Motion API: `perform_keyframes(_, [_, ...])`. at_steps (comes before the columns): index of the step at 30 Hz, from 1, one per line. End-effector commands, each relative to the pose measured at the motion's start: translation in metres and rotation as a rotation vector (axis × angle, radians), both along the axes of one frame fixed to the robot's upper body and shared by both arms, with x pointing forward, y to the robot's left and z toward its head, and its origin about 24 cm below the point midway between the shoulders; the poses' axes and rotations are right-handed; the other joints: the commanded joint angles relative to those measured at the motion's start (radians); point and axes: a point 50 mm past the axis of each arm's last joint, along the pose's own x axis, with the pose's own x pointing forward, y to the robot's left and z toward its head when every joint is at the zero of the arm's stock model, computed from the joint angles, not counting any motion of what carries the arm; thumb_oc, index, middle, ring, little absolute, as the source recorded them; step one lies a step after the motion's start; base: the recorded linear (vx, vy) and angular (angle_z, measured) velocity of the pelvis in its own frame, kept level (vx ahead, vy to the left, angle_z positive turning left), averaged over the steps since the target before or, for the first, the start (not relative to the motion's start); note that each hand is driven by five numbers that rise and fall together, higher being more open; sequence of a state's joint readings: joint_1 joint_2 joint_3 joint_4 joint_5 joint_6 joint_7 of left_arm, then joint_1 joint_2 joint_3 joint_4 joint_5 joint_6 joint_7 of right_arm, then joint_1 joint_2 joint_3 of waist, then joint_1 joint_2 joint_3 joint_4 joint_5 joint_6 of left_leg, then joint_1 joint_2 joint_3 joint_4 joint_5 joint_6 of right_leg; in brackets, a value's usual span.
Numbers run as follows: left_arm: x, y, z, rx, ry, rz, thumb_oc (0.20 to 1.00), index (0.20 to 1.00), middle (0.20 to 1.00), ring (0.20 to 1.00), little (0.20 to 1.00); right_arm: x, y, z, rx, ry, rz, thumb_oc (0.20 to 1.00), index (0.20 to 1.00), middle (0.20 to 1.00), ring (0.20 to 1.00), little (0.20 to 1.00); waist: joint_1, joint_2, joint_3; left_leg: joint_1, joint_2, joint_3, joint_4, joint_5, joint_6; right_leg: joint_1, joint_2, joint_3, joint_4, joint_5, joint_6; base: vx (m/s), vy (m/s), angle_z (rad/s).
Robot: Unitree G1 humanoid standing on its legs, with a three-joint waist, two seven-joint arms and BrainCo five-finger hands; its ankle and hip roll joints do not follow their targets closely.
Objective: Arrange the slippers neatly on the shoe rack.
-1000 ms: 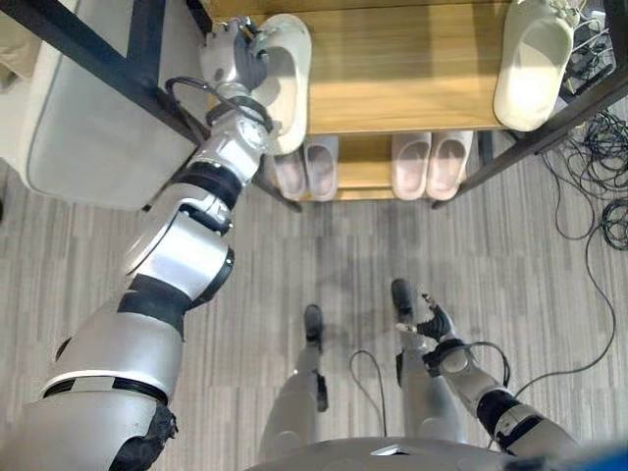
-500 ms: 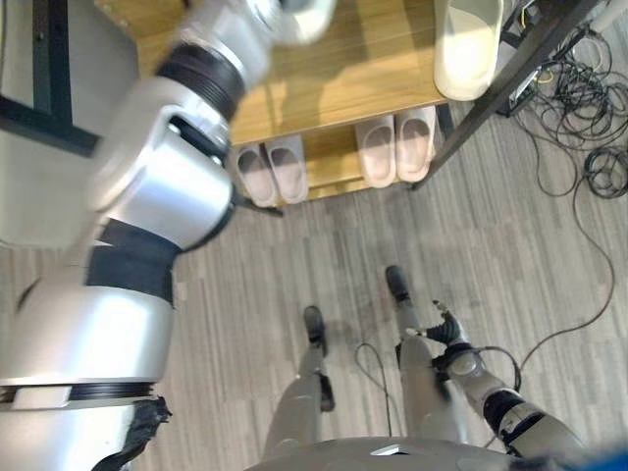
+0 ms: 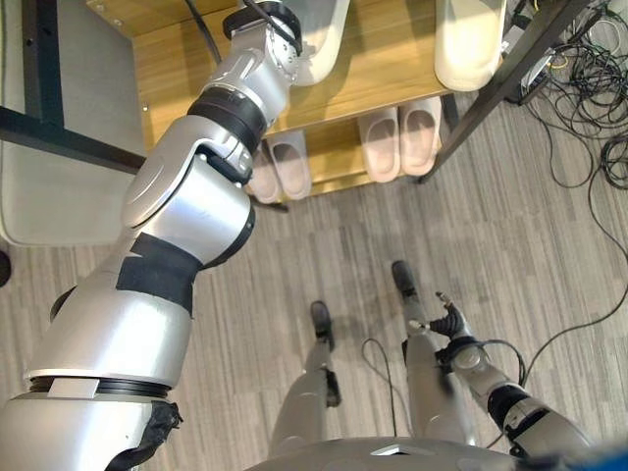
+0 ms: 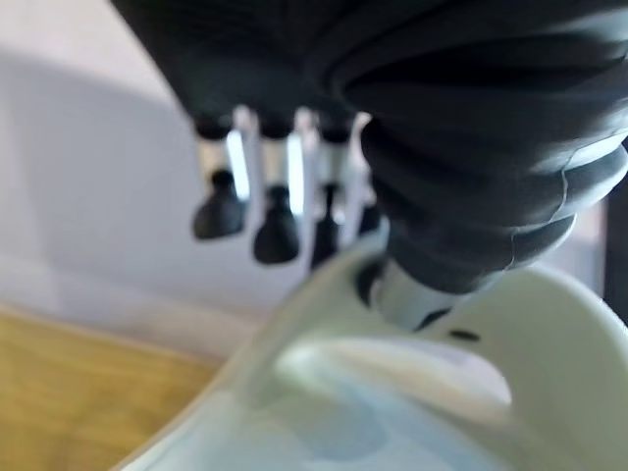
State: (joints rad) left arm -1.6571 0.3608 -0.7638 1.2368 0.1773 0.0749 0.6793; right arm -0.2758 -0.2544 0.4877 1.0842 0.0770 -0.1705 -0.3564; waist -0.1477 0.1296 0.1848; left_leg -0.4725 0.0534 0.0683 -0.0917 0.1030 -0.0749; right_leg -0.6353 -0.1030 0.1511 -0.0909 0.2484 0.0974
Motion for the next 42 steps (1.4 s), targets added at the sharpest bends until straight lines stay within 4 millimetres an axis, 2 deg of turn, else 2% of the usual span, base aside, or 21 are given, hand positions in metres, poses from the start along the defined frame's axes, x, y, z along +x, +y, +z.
perform_keyframes(1, [-0.012, 0.016, 0.038, -0.087, -0.097, 0.039, 0.200, 0.200, 0.200, 0.200, 0.200, 0.014, -0.009, 0.012, -0.019, -0.063, 0.002, 1.000, 1.000, 1.000, 1.000, 1.000, -0.004, 0.019, 0.066, -0.005, -0.031, -0.101, 0.004, -0.061, -0.001, 0.107, -0.037, -0.138, 0.048, -0.178, 0.047, 0.00, 0.000, 0.00])
perform_keyframes(6, [-0.010, 0.011, 0.030, -0.108, -0.106, 0.012, 0.200, 0.200, 0.200, 0.200, 0.200, 0.008, -0.008, 0.008, -0.016, -0.050, 0.010, 1.000, 1.000, 1.000, 1.000, 1.000, -0.005, 0.021, 0.068, 0.007, -0.026, -0.097, 0.004, -0.061, -0.003, 0.117, -0.035, -0.143, 0.055, -0.184, 0.046, 0.00, 0.000, 0.00])
perform_keyframes(7, [-0.008, 0.004, 0.020, -0.096, -0.100, -0.001, 0.200, 0.200, 0.200, 0.200, 0.200, 0.004, -0.008, 0.006, -0.016, -0.040, 0.007, 1.000, 1.000, 1.000, 1.000, 1.000, -0.002, 0.021, 0.065, 0.020, -0.025, -0.098, 0.004, -0.064, -0.003, 0.129, -0.034, -0.146, 0.061, -0.192, 0.046, 0.00, 0.000, 0.00])
perform_keyframes(11, [-0.003, 0.004, 0.003, -0.108, -0.052, -0.009, 0.200, 0.200, 0.200, 0.200, 0.200, 0.005, -0.012, 0.006, -0.023, -0.029, -0.001, 1.000, 1.000, 1.000, 1.000, 1.000, 0.004, 0.025, 0.058, 0.035, -0.026, -0.099, 0.004, -0.067, -0.004, 0.148, -0.038, -0.149, 0.064, -0.198, 0.047, 0.00, 0.000, 0.00])
perform_keyframes(13, [0.003, 0.002, -0.020, -0.117, 0.007, -0.018, 0.200, 0.200, 0.200, 0.200, 0.200, 0.002, -0.010, 0.003, -0.018, -0.009, 0.002, 1.000, 1.000, 1.000, 1.000, 1.000, 0.011, 0.035, 0.048, 0.056, -0.028, -0.097, 0.004, -0.069, -0.003, 0.167, -0.040, -0.151, 0.072, -0.207, 0.047, -0.02, 0.009, 0.04])
perform_keyframes(17, [0.008, -0.006, -0.051, -0.100, 0.084, -0.032, 0.200, 0.200, 0.200, 0.200, 0.200, 0.003, -0.018, 0.003, -0.029, 0.007, -0.026, 1.000, 1.000, 1.000, 1.000, 1.000, 0.021, 0.051, 0.041, 0.076, -0.035, -0.103, 0.004, -0.065, -0.001, 0.187, -0.051, -0.156, 0.088, -0.220, 0.046, -0.06, 0.008, 0.14])
perform_keyframes(20, [0.011, -0.008, -0.060, -0.101, 0.127, -0.019, 0.200, 0.200, 0.200, 0.200, 0.200, 0.001, -0.021, 0.001, -0.042, 0.031, -0.029, 1.000, 1.000, 1.000, 1.000, 1.000, 0.023, 0.064, 0.023, 0.063, -0.039, -0.112, 0.004, -0.055, -0.003, 0.175, -0.048, -0.158, 0.102, -0.222, 0.038, -0.06, -0.038, 0.15])
perform_keyframes(23, [0.012, -0.008, -0.064, -0.133, 0.157, -0.016, 0.200, 0.200, 0.200, 0.200, 0.200, -0.001, -0.021, -0.001, -0.049, 0.047, -0.031, 1.000, 1.000, 1.000, 1.000, 1.000, 0.018, 0.071, 0.014, 0.053, -0.036, -0.113, 0.004, -0.049, -0.004, 0.152, -0.041, -0.143, 0.114, -0.222, 0.033, -0.01, -0.022, 0.01])
perform_keyframes(28, [0.013, -0.007, -0.061, -0.131, 0.161, 0.018, 0.200, 0.200, 0.200, 0.200, 0.200, 0.007, -0.022, 0.004, -0.055, 0.027, -0.034, 1.000, 1.000, 1.000, 1.000, 1.000, 0.010, 0.069, 0.014, 0.026, -0.026, -0.100, 0.004, -0.034, -0.011, 0.120, -0.030, -0.127, 0.108, -0.213, 0.032, -0.01, -0.032, -0.05])
perform_keyframes(33, [0.010, -0.013, -0.046, -0.123, 0.127, 0.001, 0.200, 0.200, 0.200, 0.200, 0.200, 0.009, -0.022, 0.004, -0.058, 0.029, -0.040, 1.000, 1.000, 1.000, 1.000, 1.000, 0.000, 0.069, 0.018, 0.005, -0.013, -0.094, 0.004, -0.030, -0.017, 0.088, -0.016, -0.115, 0.114, -0.211, 0.028, 0.02, -0.049, -0.05])
perform_keyframes(42, [0.009, -0.006, -0.032, -0.177, 0.117, 0.006, 0.200, 0.200, 0.200, 0.200, 0.200, 0.016, -0.018, 0.008, -0.057, 0.003, -0.037, 1.000, 1.000, 1.000, 1.000, 1.000, -0.010, 0.069, 0.027, -0.020, 0.001, -0.086, 0.004, -0.022, -0.026, 0.054, -0.001, -0.108, 0.116, -0.207, 0.024, 0.04, -0.039, -0.08])
